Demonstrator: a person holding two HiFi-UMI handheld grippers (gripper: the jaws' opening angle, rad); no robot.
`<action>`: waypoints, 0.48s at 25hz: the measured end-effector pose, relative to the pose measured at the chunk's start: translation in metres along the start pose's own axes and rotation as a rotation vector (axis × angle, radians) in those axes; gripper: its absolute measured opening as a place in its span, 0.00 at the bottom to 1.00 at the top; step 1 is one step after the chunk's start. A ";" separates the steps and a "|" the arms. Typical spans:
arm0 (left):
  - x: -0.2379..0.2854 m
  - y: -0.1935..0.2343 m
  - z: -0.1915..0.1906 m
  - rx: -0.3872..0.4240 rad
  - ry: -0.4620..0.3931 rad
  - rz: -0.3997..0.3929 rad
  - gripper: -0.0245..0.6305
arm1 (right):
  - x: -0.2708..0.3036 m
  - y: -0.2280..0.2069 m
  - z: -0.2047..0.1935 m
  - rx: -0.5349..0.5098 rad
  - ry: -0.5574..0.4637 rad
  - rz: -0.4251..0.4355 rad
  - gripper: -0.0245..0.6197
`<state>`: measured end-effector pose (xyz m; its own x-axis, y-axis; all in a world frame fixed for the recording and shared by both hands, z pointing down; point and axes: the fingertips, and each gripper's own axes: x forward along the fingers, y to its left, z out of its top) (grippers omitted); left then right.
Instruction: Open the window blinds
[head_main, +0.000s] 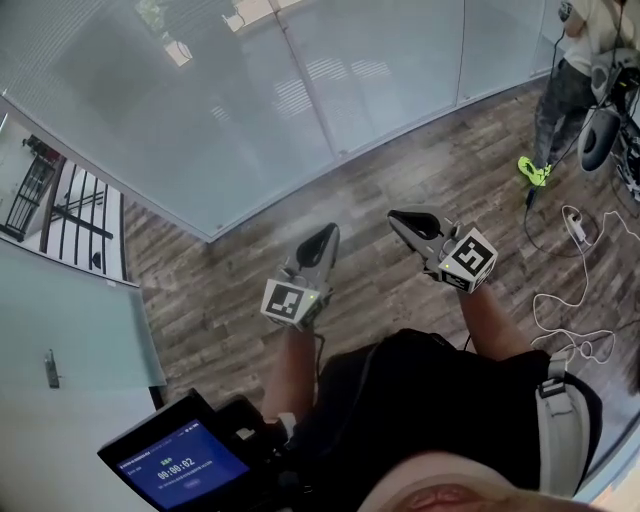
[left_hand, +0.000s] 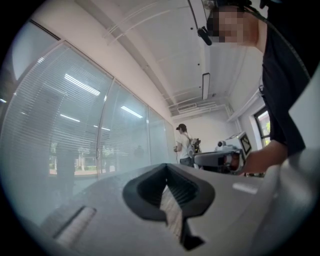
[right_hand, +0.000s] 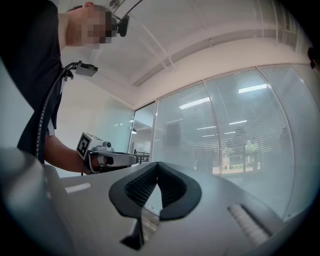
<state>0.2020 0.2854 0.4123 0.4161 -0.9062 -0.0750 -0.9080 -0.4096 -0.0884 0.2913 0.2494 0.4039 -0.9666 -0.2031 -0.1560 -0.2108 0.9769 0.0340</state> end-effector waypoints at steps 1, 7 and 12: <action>0.000 0.001 0.001 0.004 0.005 0.001 0.04 | 0.000 -0.001 0.001 0.017 -0.009 -0.007 0.05; -0.008 0.013 0.001 0.041 -0.038 0.028 0.04 | -0.005 0.004 -0.007 0.016 0.015 -0.022 0.05; -0.006 0.005 0.005 0.038 -0.004 0.025 0.04 | -0.009 0.003 -0.006 -0.004 0.007 -0.029 0.05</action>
<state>0.1955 0.2898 0.4074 0.3933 -0.9157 -0.0821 -0.9157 -0.3822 -0.1239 0.2989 0.2537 0.4112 -0.9610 -0.2321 -0.1505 -0.2396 0.9703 0.0333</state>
